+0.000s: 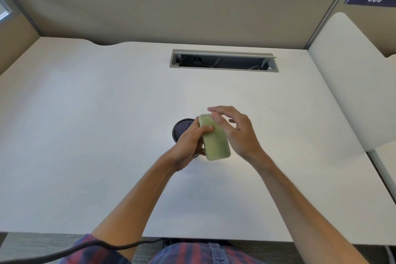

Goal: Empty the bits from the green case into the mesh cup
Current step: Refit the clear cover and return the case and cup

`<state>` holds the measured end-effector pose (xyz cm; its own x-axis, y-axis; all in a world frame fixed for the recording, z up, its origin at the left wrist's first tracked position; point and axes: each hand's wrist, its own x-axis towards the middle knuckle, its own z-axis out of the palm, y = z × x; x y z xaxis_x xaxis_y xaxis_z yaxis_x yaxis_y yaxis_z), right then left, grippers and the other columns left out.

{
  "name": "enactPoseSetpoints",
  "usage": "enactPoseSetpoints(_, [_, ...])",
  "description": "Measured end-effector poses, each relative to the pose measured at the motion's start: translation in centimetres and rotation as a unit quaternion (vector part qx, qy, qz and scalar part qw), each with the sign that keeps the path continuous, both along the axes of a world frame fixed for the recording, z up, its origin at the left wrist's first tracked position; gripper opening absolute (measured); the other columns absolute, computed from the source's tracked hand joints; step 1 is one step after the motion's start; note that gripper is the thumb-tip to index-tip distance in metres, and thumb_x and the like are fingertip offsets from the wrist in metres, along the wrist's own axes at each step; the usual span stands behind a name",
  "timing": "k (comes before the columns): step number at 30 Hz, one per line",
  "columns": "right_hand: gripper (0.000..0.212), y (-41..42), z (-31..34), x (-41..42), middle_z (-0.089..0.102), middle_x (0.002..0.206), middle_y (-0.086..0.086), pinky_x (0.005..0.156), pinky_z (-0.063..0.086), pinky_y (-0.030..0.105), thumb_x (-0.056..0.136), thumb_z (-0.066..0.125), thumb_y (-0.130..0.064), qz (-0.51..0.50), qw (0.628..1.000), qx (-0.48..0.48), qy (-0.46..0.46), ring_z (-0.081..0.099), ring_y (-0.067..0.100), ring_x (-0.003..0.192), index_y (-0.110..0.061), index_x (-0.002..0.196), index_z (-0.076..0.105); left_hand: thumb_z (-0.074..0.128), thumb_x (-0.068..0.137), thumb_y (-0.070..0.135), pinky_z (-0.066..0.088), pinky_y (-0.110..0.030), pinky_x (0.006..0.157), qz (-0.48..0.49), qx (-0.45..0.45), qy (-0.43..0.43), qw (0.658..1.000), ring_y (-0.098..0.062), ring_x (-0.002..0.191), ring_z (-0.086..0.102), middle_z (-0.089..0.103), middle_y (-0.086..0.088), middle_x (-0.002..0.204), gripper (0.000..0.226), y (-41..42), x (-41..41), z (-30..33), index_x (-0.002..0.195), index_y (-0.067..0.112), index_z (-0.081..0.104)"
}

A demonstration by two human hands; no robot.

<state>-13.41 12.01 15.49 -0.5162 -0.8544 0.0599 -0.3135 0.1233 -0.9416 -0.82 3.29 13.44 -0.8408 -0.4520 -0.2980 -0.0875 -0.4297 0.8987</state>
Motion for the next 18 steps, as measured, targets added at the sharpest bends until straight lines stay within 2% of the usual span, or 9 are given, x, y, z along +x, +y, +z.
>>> enactPoseSetpoints(1, [0.018, -0.3, 0.2, -0.4, 0.069, 0.114, -0.009, 0.086, 0.04, 0.017, 0.097, 0.059, -0.027, 0.026, 1.0, 0.01, -0.007, 0.06, 0.003, 0.11, -0.023, 0.106, 0.074, 0.054, 0.086, 0.034, 0.057, -0.032, 0.071, -0.012, -0.005, -0.003, 1.0, -0.015, 0.096, 0.068, 0.066, 0.0, 0.113, 0.043, 0.1, 0.0, 0.1, 0.129, 0.032, 0.051])
enactPoseSetpoints(3, [0.015, -0.6, 0.7, -1.2, 0.072, 0.106, -0.002, 0.089, 0.045, 0.034, 0.096, 0.061, -0.021, 0.069, 0.997, 0.027, -0.032, 0.063, 0.01, 0.102, -0.016, 0.097, 0.075, 0.053, 0.087, 0.033, 0.054, -0.048, 0.088, -0.034, -0.014, -0.007, 0.999, -0.029, 0.11, 0.064, 0.062, -0.01, 0.128, 0.048, 0.2, 0.1, 0.1, 0.134, 0.033, 0.045])
enactPoseSetpoints(4, [0.014, -0.6, 1.0, -1.5, 0.073, 0.103, -0.001, 0.09, 0.047, 0.037, 0.095, 0.062, -0.019, 0.087, 0.995, 0.033, -0.045, 0.063, 0.01, 0.099, -0.014, 0.094, 0.075, 0.054, 0.087, 0.033, 0.051, -0.053, 0.093, -0.042, -0.019, -0.01, 0.999, -0.031, 0.113, 0.063, 0.058, -0.013, 0.132, 0.049, 0.2, 0.1, 0.1, 0.135, 0.032, 0.044])
enactPoseSetpoints(5, [0.013, -0.6, 1.2, -1.8, 0.073, 0.101, -0.001, 0.091, 0.047, 0.036, 0.095, 0.062, -0.018, 0.102, 0.993, 0.037, -0.053, 0.063, 0.008, 0.097, -0.013, 0.093, 0.075, 0.055, 0.086, 0.033, 0.052, -0.051, 0.093, -0.05, -0.023, -0.014, 0.998, -0.026, 0.11, 0.064, 0.057, -0.012, 0.131, 0.05, 0.2, 0.2, 0.2, 0.134, 0.032, 0.043])
enactPoseSetpoints(7, [0.014, -0.6, 1.4, -2.1, 0.072, 0.098, -0.003, 0.089, 0.045, 0.026, 0.095, 0.062, -0.017, 0.129, 0.989, 0.044, -0.058, 0.062, 0.006, 0.095, -0.012, 0.091, 0.075, 0.056, 0.085, 0.035, 0.055, -0.038, 0.083, -0.07, -0.037, -0.022, 0.997, -0.01, 0.099, 0.066, 0.058, -0.002, 0.121, 0.051, 0.1, 0.1, 0.3, 0.133, 0.033, 0.041])
enactPoseSetpoints(9, [0.015, -0.6, 1.5, -2.1, 0.071, 0.094, -0.006, 0.088, 0.042, 0.023, 0.095, 0.062, -0.017, 0.14, 0.987, 0.047, -0.065, 0.061, 0.006, 0.091, -0.013, 0.087, 0.074, 0.056, 0.085, 0.035, 0.054, -0.032, 0.079, -0.085, -0.05, -0.029, 0.995, -0.004, 0.093, 0.066, 0.058, 0.003, 0.116, 0.05, 0.1, 0.1, 0.4, 0.132, 0.034, 0.04])
enactPoseSetpoints(12, [0.016, -0.6, 1.3, -1.9, 0.071, 0.087, -0.007, 0.083, 0.045, 0.024, 0.094, 0.062, -0.015, 0.126, 0.988, 0.029, -0.079, 0.062, 0.007, 0.085, -0.015, 0.082, 0.072, 0.055, 0.085, 0.035, 0.053, -0.036, 0.083, -0.086, -0.057, -0.028, 0.994, -0.008, 0.099, 0.064, 0.057, 0.001, 0.12, 0.052, 0.1, 0.0, 0.3, 0.135, 0.032, 0.04])
enactPoseSetpoints(14, [0.014, -0.5, 1.0, -1.6, 0.072, 0.091, -0.003, 0.082, 0.048, 0.024, 0.093, 0.065, -0.015, 0.112, 0.99, 0.008, -0.09, 0.064, 0.008, 0.087, -0.016, 0.083, 0.074, 0.055, 0.086, 0.034, 0.053, -0.036, 0.084, -0.079, -0.055, -0.022, 0.995, -0.01, 0.103, 0.062, 0.058, 0.001, 0.124, 0.054, 0.2, 0.0, 0.3, 0.138, 0.034, 0.04])
enactPoseSetpoints(18, [0.012, 0.0, 0.3, -1.6, 0.076, 0.097, -0.006, 0.085, 0.049, 0.016, 0.091, 0.067, -0.022, 0.03, 0.993, -0.019, -0.115, 0.066, 0.006, 0.096, -0.021, 0.086, 0.078, 0.056, 0.084, 0.036, 0.049, -0.035, 0.081, -0.06, -0.04, -0.034, 0.997, -0.012, 0.096, 0.062, 0.059, 0.001, 0.115, 0.048, 0.0, 0.1, 0.3, 0.131, 0.029, 0.046])
